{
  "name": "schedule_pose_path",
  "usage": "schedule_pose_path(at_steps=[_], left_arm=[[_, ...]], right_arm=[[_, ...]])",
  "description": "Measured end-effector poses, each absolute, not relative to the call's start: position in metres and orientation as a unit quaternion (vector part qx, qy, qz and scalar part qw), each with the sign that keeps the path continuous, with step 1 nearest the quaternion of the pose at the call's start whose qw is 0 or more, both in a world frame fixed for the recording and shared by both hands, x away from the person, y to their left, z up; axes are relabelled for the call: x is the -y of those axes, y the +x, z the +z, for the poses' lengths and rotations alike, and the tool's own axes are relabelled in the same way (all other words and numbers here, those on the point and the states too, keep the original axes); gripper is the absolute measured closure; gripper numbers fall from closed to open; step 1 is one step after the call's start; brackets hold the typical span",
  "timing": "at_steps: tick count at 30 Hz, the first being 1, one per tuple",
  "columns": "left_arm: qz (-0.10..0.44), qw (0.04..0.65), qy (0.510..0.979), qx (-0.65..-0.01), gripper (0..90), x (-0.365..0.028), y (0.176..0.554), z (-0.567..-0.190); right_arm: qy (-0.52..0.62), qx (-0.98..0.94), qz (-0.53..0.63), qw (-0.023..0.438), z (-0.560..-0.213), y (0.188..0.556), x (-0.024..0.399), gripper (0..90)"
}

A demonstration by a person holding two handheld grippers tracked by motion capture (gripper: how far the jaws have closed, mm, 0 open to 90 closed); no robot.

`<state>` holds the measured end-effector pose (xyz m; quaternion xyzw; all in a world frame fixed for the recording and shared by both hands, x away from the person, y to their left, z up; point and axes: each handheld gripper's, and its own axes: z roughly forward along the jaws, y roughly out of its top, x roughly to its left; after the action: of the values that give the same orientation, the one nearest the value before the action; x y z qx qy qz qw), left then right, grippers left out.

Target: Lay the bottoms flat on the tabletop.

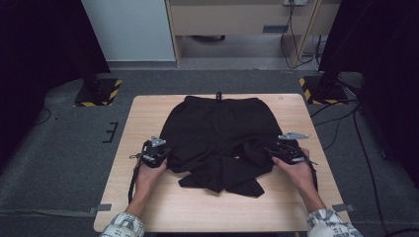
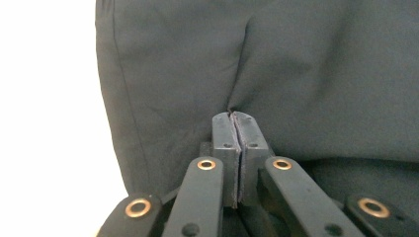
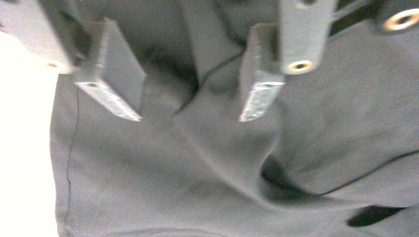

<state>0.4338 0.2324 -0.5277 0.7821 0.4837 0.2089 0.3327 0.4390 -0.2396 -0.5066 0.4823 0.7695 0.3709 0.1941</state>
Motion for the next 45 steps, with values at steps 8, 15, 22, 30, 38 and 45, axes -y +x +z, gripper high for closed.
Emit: schedule_pose_path(at_steps=[8,15,22,30,38,45], left_arm=[[0.222,0.352,0.774,-0.477,62.5,-0.233,0.421,-0.519],[0.247,0.393,0.763,-0.450,55.0,-0.220,0.378,-0.489],[0.226,0.402,0.786,-0.413,51.7,-0.195,0.365,-0.491],[0.197,0.391,0.812,-0.385,36.9,-0.170,0.369,-0.504],[0.198,0.369,0.830,-0.369,34.1,-0.159,0.377,-0.515],[0.214,0.337,0.850,-0.344,69.7,-0.156,0.381,-0.518]], right_arm=[[0.464,-0.758,0.416,0.193,-0.506,0.391,0.243,27.3],[0.427,-0.780,0.413,0.197,-0.501,0.364,0.230,39.2],[0.393,-0.795,0.426,0.179,-0.505,0.356,0.212,61.2],[0.368,-0.815,0.418,0.158,-0.514,0.360,0.184,43.1],[0.362,-0.833,0.389,0.154,-0.526,0.362,0.172,37.4],[0.357,-0.841,0.377,0.155,-0.530,0.363,0.173,60.6]])
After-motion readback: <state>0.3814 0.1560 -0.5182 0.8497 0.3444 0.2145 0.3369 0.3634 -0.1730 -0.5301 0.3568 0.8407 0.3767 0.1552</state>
